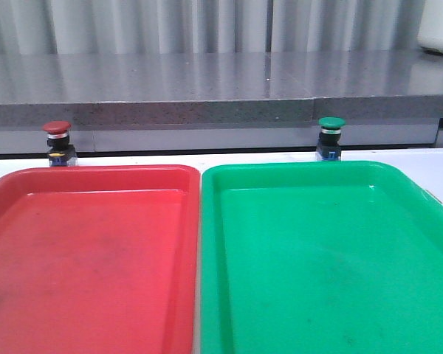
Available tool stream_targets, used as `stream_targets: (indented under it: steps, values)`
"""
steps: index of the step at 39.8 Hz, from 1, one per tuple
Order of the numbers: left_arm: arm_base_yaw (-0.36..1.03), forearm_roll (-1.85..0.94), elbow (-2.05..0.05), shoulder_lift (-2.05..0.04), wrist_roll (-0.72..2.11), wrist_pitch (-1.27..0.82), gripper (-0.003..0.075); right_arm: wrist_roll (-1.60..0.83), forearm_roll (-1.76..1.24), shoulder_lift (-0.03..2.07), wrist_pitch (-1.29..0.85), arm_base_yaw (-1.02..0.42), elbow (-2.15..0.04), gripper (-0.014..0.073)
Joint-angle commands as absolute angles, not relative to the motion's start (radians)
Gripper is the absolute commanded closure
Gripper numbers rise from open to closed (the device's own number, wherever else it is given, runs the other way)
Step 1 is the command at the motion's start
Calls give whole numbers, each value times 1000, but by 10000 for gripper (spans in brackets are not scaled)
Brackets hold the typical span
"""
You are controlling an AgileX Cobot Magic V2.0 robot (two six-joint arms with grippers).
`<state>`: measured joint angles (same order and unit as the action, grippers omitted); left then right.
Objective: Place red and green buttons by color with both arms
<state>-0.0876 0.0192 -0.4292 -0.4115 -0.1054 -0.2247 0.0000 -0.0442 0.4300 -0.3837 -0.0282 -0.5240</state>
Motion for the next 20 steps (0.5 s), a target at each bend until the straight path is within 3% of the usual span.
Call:
stream_targets:
  steps: [1, 4, 7, 15, 17, 20]
  values:
    - [-91, 20, -474, -442, -115, -151, 739, -9, -46, 499, -312, -23, -581, 651]
    - [-91, 20, -474, -442, -115, -149, 712, -9, -46, 516, -303, -23, -581, 614]
    - [-91, 20, -474, -442, -115, -149, 610, -9, -46, 517, -304, -23, -581, 505]
    - [-91, 20, -472, -442, -115, -136, 77, -10, -46, 517, -304, -23, -581, 27]
    - [-91, 20, -472, -442, -115, -136, 11, -10, -46, 517, -304, -23, -581, -57]
    - [-91, 20, -472, -442, -115, -136, 45, -10, -46, 517, -306, -23, -581, -55]
